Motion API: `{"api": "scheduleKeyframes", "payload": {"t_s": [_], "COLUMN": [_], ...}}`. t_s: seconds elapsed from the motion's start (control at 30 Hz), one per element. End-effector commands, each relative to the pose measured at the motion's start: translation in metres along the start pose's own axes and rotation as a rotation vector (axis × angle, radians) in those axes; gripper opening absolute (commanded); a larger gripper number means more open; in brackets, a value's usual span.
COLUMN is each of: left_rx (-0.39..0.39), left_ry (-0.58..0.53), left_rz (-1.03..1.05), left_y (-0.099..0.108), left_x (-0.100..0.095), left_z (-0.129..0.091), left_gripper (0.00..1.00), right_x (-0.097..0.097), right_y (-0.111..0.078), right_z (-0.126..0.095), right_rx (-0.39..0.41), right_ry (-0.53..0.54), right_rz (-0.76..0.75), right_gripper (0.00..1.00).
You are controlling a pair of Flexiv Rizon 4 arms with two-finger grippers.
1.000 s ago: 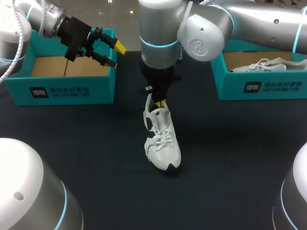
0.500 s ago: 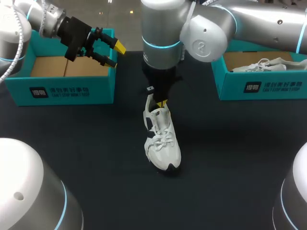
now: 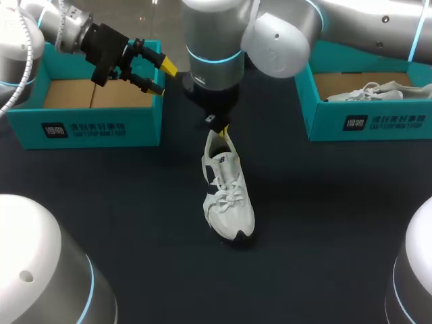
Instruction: Take the shoe out of the shoebox, open the shoe tongue, remove and reinsert the insole, then place the shoe into the shoebox
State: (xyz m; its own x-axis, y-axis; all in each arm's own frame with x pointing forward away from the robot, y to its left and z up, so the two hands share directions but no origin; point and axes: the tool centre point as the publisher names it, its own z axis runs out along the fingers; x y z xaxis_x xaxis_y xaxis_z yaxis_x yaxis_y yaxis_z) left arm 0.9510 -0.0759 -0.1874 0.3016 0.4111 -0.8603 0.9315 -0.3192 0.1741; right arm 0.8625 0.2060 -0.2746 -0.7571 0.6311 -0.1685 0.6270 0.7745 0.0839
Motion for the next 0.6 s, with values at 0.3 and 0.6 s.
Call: {"api": "scheduleKeyframes", "payload": {"t_s": [0.3,0.6], "left_rx": [0.001,0.001], "left_ry": [0.003,0.003], "left_rz": [0.001,0.001], "left_y": [0.0000,0.0000], "left_x": [-0.0003,-0.0003], "left_z": [-0.0002,-0.0002], "left_gripper": [1.00,1.00], "right_x": [0.0020,-0.0061], "right_y": [0.0024,0.0087], "right_z": [0.0026,0.0093], "right_rx": [-0.044,-0.145], "right_ry": [-0.100,-0.053], "right_rz": [-0.566,-0.645], "right_gripper": [0.00,0.00]}}
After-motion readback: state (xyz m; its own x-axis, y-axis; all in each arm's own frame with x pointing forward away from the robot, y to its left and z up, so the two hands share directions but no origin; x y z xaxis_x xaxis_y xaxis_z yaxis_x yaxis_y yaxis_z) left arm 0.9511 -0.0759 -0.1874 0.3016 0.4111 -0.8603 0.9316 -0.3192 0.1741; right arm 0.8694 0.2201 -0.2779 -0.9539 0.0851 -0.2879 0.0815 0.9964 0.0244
